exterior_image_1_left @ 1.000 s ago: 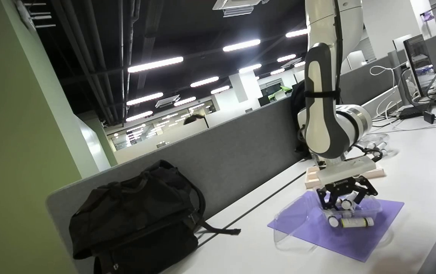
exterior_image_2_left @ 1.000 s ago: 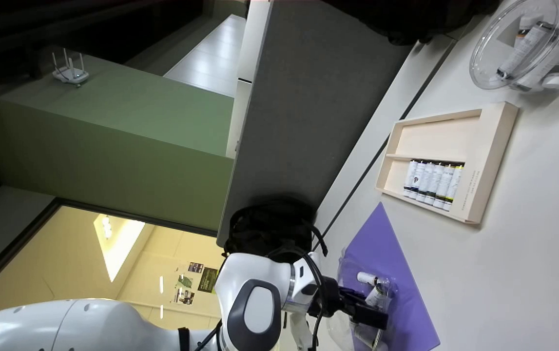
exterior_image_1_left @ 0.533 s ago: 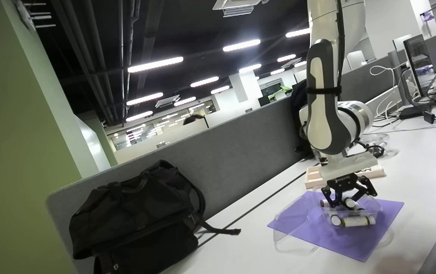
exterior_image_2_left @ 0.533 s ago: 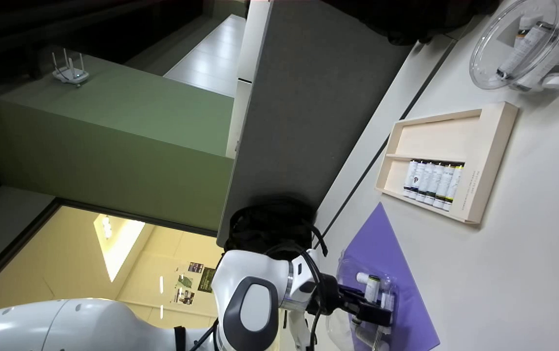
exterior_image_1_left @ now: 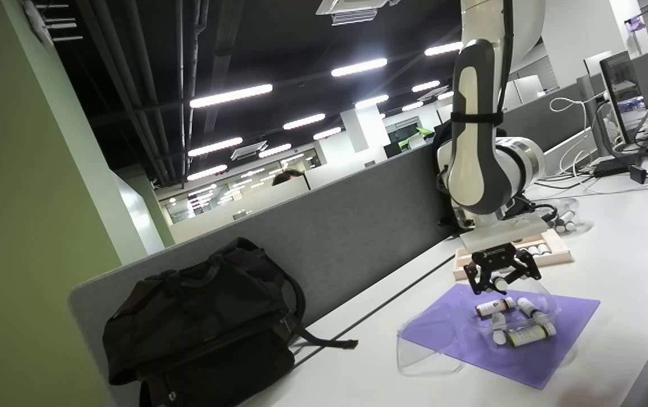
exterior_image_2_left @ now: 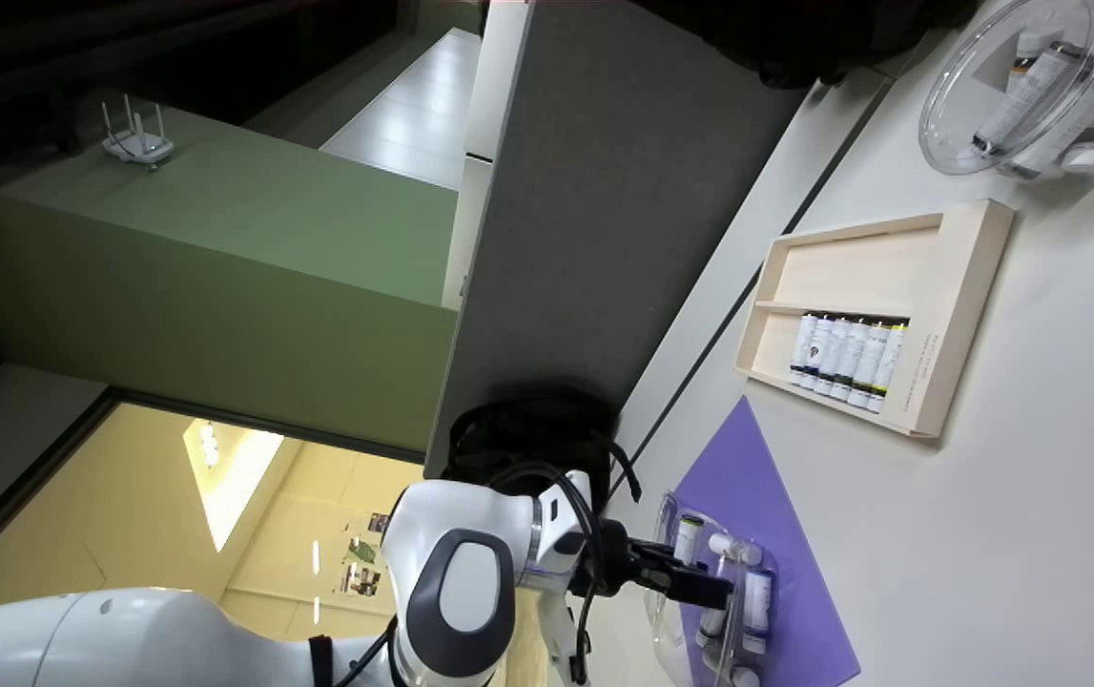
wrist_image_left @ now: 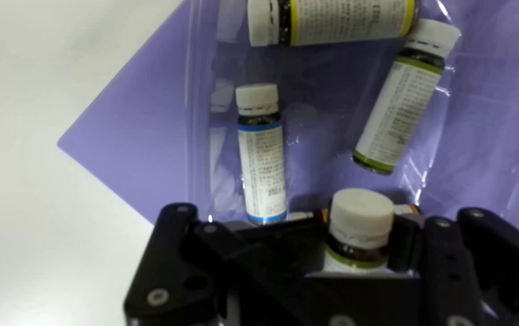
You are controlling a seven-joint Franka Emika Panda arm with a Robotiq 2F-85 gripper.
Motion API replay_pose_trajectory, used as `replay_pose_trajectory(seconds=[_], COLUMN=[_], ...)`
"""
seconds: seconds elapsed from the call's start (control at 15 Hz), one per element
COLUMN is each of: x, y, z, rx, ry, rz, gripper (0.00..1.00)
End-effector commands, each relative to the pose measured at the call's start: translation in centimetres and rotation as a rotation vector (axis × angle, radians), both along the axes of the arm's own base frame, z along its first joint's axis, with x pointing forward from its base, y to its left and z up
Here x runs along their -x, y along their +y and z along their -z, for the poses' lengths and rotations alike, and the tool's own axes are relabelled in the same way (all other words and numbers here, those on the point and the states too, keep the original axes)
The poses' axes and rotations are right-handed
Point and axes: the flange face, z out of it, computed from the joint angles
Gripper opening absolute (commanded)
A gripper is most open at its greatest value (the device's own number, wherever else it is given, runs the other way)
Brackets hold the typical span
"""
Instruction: Remove one bottle from the clear container and place it on the table
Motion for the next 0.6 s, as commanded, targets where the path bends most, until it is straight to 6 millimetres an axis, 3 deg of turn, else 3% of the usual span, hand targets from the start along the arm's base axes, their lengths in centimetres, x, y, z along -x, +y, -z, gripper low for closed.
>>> replay_pose_trajectory(seconds=[0.0,0.27,0.53], x=[-0.3,-0.9,-1.6], y=[-0.4,-2.1,-5.5], z=[-2.7,-3.9,-2.9], rx=[-0.013,-0.003,0.058], ry=[-0.033,-0.097,-0.196], rz=[0.017,0.036,0.058], gripper=[0.05,0.05,0.05])
